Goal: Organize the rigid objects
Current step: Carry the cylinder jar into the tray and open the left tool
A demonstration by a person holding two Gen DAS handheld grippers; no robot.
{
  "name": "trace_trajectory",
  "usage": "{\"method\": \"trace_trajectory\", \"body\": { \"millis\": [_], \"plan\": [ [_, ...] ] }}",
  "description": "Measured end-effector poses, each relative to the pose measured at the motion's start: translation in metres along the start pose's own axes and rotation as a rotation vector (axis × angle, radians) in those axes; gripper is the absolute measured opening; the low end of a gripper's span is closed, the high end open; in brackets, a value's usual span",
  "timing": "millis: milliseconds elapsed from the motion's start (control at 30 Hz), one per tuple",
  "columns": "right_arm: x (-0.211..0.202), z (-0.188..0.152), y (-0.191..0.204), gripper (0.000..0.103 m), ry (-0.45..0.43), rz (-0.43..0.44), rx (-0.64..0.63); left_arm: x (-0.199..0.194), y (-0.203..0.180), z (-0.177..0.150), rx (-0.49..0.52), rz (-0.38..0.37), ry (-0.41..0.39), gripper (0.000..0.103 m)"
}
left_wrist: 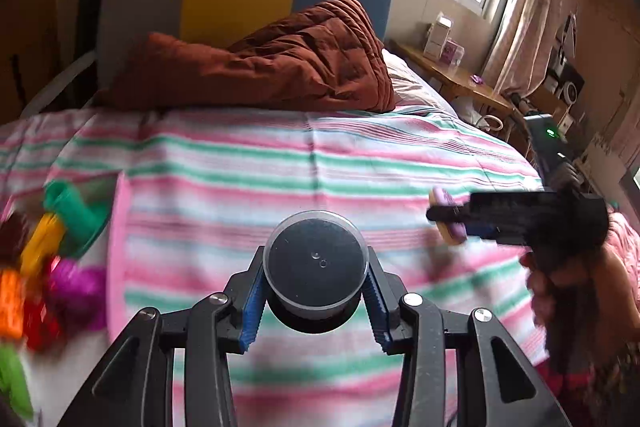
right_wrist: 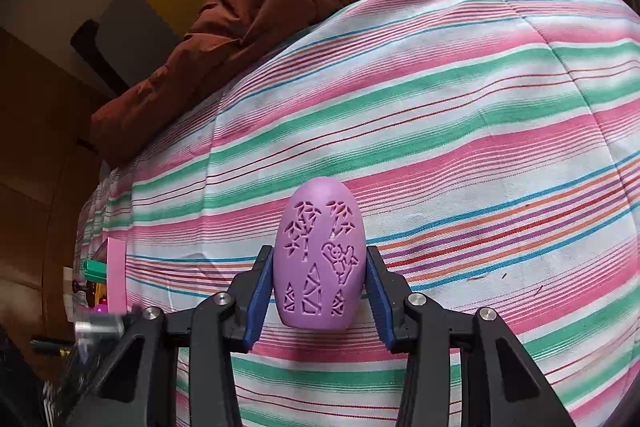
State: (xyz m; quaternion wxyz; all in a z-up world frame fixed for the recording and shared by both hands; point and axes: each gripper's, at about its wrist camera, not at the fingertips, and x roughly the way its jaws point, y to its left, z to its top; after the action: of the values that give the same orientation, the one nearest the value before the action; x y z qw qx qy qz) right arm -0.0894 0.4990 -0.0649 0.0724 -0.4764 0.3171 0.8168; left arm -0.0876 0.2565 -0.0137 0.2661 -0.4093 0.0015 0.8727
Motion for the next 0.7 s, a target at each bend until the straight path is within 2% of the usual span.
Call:
{"method": "trace_trajectory", "body": {
  "millis": [200, 400, 533, 700],
  "plan": [
    [-0.005, -0.004, 0.012, 0.045, -0.019, 0.045, -0.044, -0.052, 0.030, -0.025, -0.023, 0.028, -0.030, 0.044],
    [-0.003, -0.011, 0.030, 0.045, -0.021, 0.065, -0.118, -0.098, 0.075, -0.042, -0.102, 0.086, -0.066, 0.044],
    [-0.002, -0.017, 0.040, 0.045, -0.029, 0.070, -0.166, -0.112, 0.102, -0.057, -0.136, 0.144, -0.058, 0.044],
    [-0.002, -0.022, 0.048, 0.045, -0.041, 0.058, -0.210, -0.110, 0.127, -0.075, -0.168, 0.202, -0.013, 0.044]
  ]
}}
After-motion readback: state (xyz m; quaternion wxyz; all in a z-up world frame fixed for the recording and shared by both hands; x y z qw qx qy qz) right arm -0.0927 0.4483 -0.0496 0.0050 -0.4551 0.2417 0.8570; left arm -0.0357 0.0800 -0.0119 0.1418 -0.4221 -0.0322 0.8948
